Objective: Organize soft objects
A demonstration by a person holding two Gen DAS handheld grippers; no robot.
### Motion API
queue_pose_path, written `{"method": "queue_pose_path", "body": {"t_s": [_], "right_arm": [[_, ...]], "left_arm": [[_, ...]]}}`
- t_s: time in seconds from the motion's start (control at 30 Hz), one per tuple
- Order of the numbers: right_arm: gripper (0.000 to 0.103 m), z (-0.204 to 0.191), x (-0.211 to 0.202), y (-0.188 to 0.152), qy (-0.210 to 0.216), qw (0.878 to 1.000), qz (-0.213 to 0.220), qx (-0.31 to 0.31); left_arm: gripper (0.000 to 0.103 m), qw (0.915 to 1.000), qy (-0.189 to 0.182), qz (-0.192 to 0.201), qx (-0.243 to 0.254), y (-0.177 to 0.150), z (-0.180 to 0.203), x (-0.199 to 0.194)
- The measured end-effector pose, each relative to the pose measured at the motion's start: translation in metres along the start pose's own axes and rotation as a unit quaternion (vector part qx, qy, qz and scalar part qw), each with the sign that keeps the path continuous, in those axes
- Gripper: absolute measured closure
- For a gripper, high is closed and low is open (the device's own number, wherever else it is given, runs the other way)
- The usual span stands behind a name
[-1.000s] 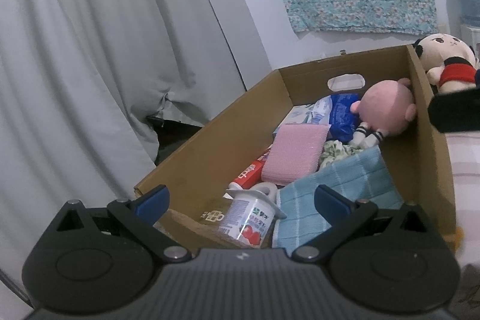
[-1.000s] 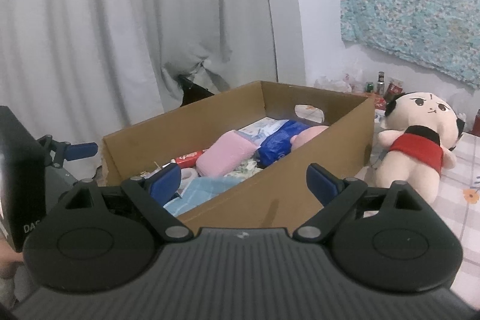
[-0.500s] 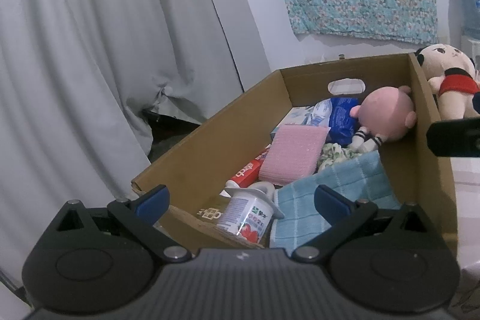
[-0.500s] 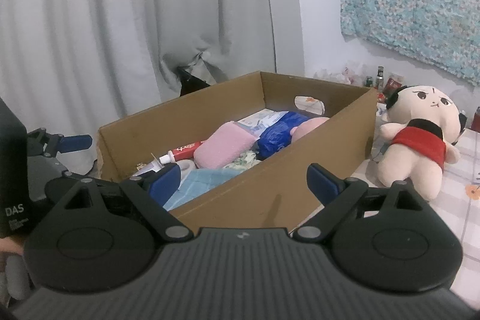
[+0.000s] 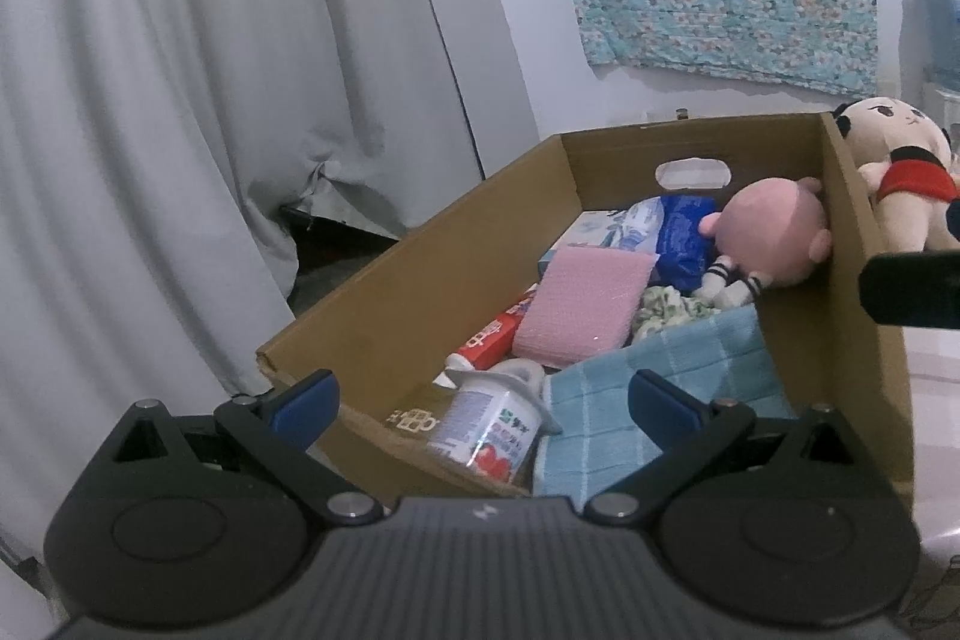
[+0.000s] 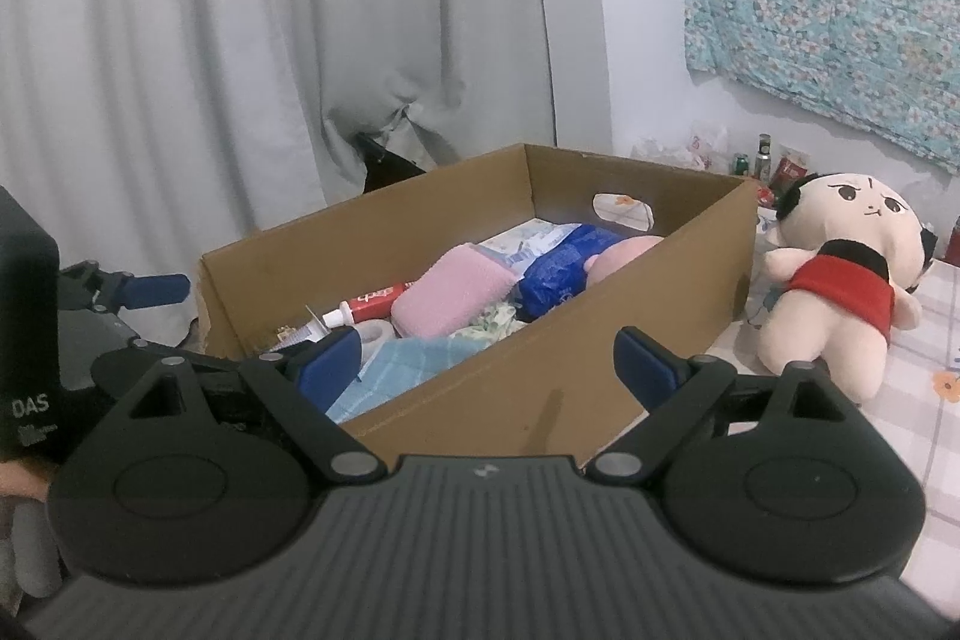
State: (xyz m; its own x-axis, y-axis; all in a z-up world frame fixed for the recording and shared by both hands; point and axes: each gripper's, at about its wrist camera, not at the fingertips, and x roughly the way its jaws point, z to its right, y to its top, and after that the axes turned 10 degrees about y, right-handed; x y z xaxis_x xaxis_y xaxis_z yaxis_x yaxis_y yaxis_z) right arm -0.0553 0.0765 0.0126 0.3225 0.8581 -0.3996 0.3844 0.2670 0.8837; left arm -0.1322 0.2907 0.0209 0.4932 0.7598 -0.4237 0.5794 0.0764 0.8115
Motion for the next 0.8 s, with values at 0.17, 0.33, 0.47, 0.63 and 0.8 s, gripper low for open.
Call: {"method": "queue_pose_path", "body": {"t_s": [0.17,0.33,0.47,0.63,0.8], "right_arm": [[0.012,0.0016,-0.0019,0.0012,-0.001,1.000,0.003,0.001],[0.011,0.0026,-0.0046,0.0025,-0.003,1.000,0.006,0.002],[0.011,0.0024,-0.0021,0.0019,-0.004,1.000,0.003,0.003],[0.011,0.0000,-0.0009,0.0021,-0.002,1.000,0.001,-0.001],[0.011,-0.0005,-0.0002,0.0025,-0.001,1.000,0.000,-0.002]], "left_arm": [[0.000,0.9998,0.009,0.012,0.013,0.0006,0.0089,-0.0041],[0.000,0.9999,0.009,0.014,0.003,0.0000,0.0048,-0.0040],[0.000,0.9999,0.008,0.010,-0.001,-0.0002,0.0018,-0.0032],[0.000,0.9999,0.008,0.010,-0.002,0.0001,0.0018,-0.0022],[0.000,0.9999,0.009,0.010,-0.002,0.0000,0.0019,-0.0023]]}}
